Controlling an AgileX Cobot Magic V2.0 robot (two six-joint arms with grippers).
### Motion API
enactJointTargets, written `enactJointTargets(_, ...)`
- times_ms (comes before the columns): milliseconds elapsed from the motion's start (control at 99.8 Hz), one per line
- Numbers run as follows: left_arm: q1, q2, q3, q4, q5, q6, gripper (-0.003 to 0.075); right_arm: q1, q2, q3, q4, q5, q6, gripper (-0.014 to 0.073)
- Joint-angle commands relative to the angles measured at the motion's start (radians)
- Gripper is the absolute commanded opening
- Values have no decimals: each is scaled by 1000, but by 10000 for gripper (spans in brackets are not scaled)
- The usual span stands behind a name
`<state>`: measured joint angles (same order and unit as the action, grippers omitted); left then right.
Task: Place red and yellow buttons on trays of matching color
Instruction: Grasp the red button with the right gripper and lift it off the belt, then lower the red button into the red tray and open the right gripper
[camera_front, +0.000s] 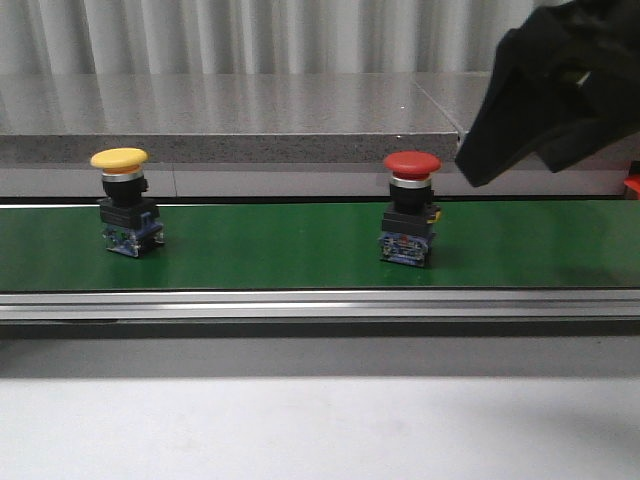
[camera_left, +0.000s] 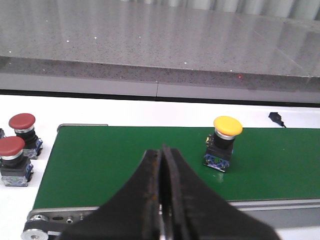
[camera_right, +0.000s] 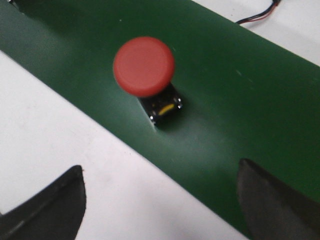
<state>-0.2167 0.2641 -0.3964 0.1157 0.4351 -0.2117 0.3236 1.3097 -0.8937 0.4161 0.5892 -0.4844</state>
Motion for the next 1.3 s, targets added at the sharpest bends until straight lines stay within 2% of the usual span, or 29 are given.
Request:
enactJointTargets(0, -5, 9, -27, -2, -82, 2, -21, 21, 32, -66, 22, -68, -14, 612)
enactJointTargets(371, -5, 9, -27, -2, -82, 2, -21, 29, 223, -211, 22, -70, -35, 603)
enactJointTargets(471, -5, 9, -27, -2, -82, 2, -21, 29, 239, -214, 21, -72, -35, 499)
enactJointTargets(611, -5, 9, -27, -2, -82, 2, -21, 18, 244, -214, 21, -73, -35, 247)
enactJointTargets(662, -5, 9, -27, -2, -82, 2, -21, 11, 242, -214, 21, -70, -35, 204)
enactJointTargets(742, -5, 9, -27, -2, -82, 2, -21, -12, 239, -229, 21, -41, -35, 190)
enactJointTargets(862, -5, 9, -27, -2, -82, 2, -21, -88, 236, -290, 21, 29, -33, 190)
enactJointTargets(1002, -5, 9, -27, -2, -82, 2, -21, -226, 233, -389, 21, 85, -24, 190)
enactJointTargets(1293, -5, 9, -27, -2, -82, 2, -21, -572, 283, -539, 30, 63, -20, 190)
